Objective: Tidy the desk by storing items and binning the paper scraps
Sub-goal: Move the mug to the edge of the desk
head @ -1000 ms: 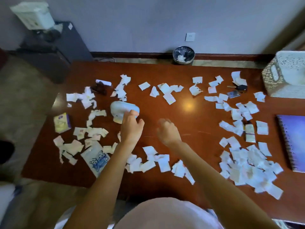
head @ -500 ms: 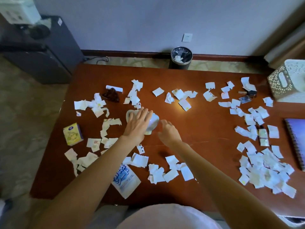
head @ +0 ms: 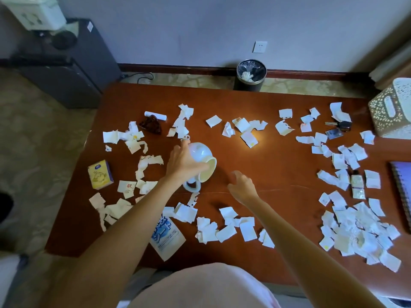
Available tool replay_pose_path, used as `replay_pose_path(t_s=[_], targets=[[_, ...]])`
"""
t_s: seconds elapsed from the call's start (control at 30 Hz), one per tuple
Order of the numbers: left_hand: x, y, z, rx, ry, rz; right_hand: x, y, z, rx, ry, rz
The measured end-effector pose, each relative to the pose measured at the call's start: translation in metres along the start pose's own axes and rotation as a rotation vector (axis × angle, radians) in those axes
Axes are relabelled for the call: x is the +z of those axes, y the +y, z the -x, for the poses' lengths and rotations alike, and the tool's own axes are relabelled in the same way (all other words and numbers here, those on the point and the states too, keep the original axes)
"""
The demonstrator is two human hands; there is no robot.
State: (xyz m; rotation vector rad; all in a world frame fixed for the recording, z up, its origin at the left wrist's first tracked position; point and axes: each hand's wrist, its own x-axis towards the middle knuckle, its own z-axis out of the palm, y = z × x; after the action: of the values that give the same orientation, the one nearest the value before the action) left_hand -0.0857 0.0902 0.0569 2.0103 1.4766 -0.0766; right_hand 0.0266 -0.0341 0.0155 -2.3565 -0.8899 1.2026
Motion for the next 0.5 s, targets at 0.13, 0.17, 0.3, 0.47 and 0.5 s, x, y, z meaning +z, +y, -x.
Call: replay_pose_path(t_s=[0.13,0.17,0.3,0.47,0.5], targets=[[-0.016,-0.01,0.004,-0.197,0.017,0.453,0.014,-0.011,0.006,-0.037,-0.076,-0.14],[-0.02,-0.016,0.005,-0.258,0.016,0.562,0.019,-0.017,0.007,-0.053,-0.104,-0.177],[-0.039,-0.055,0.001,-0.43,0.017,0.931,0.046,-0.049,0.008,-0.084,-0.128,-0.413],[-0.076,-0.136,-0.002,-0.465,0.038,1.126,0.103,-0.116,-0.004,-0.069,-0.009,-0.492],[-0.085,-0.156,-0.003,-0.486,0.05,1.141,0.119,-0.132,-0.005,-0.068,0.023,-0.46]])
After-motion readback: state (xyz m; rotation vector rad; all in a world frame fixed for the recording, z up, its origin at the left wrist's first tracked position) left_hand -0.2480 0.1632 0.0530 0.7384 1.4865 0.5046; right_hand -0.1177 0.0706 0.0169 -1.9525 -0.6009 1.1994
